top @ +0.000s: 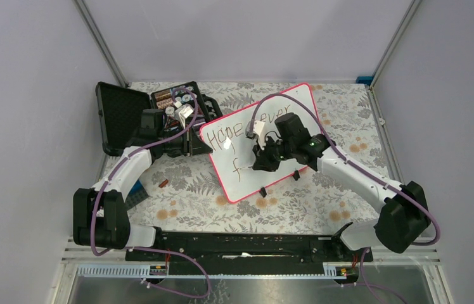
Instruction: Write a sentence on the whiteboard
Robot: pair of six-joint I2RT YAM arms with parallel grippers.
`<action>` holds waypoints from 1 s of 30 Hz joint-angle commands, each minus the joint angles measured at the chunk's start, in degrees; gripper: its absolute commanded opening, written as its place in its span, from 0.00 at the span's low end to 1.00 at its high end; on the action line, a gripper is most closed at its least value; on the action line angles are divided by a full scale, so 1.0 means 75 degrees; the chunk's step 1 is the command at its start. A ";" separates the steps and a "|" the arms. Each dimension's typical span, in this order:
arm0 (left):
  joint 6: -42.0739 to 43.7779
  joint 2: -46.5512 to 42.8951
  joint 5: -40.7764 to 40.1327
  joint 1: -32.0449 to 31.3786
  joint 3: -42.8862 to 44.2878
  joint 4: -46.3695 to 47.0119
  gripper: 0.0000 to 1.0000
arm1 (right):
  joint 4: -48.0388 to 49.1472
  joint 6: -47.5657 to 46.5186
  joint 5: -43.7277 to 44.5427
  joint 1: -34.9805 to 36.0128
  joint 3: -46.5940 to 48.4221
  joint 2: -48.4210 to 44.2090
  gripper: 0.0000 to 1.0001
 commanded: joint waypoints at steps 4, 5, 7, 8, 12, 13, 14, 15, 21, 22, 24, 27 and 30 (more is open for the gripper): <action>0.0572 -0.0002 -0.0166 -0.0079 0.0170 0.0100 0.00 | -0.0152 0.0196 -0.0858 -0.0569 0.0207 -0.0412 0.00; 0.0572 -0.0007 -0.0158 -0.0079 0.0170 0.0100 0.00 | -0.0099 0.0233 -0.0916 -0.0640 0.0187 -0.0412 0.00; 0.0572 -0.0001 -0.0133 -0.0083 0.0170 0.0102 0.00 | 0.0020 0.0304 -0.0975 -0.0741 0.0110 -0.0413 0.00; 0.0572 -0.0007 -0.0132 -0.0090 0.0170 0.0103 0.00 | 0.0077 0.0319 -0.0983 -0.0766 0.0061 -0.0408 0.00; 0.0572 -0.0014 -0.0146 -0.0090 0.0170 0.0104 0.00 | 0.0369 0.0462 -0.0929 -0.0821 -0.0088 -0.0381 0.00; 0.0572 -0.0013 -0.0158 -0.0091 0.0170 0.0102 0.00 | 0.0456 0.0497 -0.0854 -0.0824 -0.0137 -0.0373 0.00; 0.0572 -0.0023 -0.0163 -0.0091 0.0170 0.0100 0.00 | 0.0516 0.0511 -0.0804 -0.0826 -0.0180 -0.0357 0.00; 0.0572 -0.0025 -0.0165 -0.0085 0.0170 0.0109 0.00 | 0.0560 0.0518 -0.0783 -0.0824 -0.0195 -0.0332 0.00; 0.0572 -0.0013 -0.0161 -0.0091 0.0158 0.0101 0.00 | 0.0612 0.0498 -0.0675 -0.0813 -0.0232 -0.0260 0.00; 0.0572 -0.0013 -0.0160 -0.0091 0.0158 0.0100 0.00 | 0.0608 0.0497 -0.0657 -0.0813 -0.0238 -0.0245 0.00; 0.0572 -0.0002 -0.0157 -0.0091 0.0164 0.0104 0.00 | 0.0588 0.0486 -0.0574 -0.0786 -0.0222 -0.0180 0.00; 0.0572 0.0011 -0.0144 -0.0091 0.0170 0.0109 0.00 | 0.0585 0.0459 -0.0380 -0.0696 -0.0209 -0.0081 0.00; 0.0572 0.0004 -0.0155 -0.0091 0.0170 0.0108 0.00 | 0.0590 0.0416 -0.0165 -0.0586 -0.0241 -0.0037 0.00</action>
